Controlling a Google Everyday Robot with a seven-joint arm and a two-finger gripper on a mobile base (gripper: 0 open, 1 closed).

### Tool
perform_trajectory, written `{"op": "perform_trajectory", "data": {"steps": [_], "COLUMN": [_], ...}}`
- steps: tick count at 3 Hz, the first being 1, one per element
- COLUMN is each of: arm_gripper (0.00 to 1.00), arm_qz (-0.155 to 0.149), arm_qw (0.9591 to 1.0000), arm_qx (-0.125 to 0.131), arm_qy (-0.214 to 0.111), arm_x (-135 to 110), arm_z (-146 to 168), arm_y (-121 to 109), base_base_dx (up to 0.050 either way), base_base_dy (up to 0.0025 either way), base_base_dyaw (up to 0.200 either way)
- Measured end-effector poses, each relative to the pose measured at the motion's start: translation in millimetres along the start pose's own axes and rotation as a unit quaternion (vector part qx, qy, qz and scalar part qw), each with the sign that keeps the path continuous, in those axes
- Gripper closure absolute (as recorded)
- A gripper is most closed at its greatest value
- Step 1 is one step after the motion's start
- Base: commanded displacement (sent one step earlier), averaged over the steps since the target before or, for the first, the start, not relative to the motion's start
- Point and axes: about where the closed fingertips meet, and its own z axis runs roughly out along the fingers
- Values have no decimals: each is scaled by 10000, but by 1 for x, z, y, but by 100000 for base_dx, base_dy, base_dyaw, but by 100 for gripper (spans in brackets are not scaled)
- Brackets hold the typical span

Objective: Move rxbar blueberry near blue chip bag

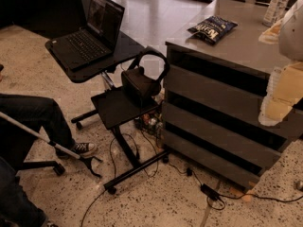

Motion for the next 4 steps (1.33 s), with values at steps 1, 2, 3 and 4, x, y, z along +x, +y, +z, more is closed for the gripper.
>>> {"op": "perform_trajectory", "data": {"steps": [1,2,3,4], "arm_gripper": [0,0,0,0], "arm_qz": [0,0,0,0], "arm_qw": [10000,10000,10000,10000], "arm_qx": [0,0,0,0], "arm_qy": [0,0,0,0], "arm_x": [0,0,0,0], "arm_z": [0,0,0,0], "arm_y": [0,0,0,0], "base_base_dx": [3338,3485,4952,4700], "base_base_dy": [-247,-247,-1,-1], "base_base_dyaw": [-14802,-14228,25,19]}}
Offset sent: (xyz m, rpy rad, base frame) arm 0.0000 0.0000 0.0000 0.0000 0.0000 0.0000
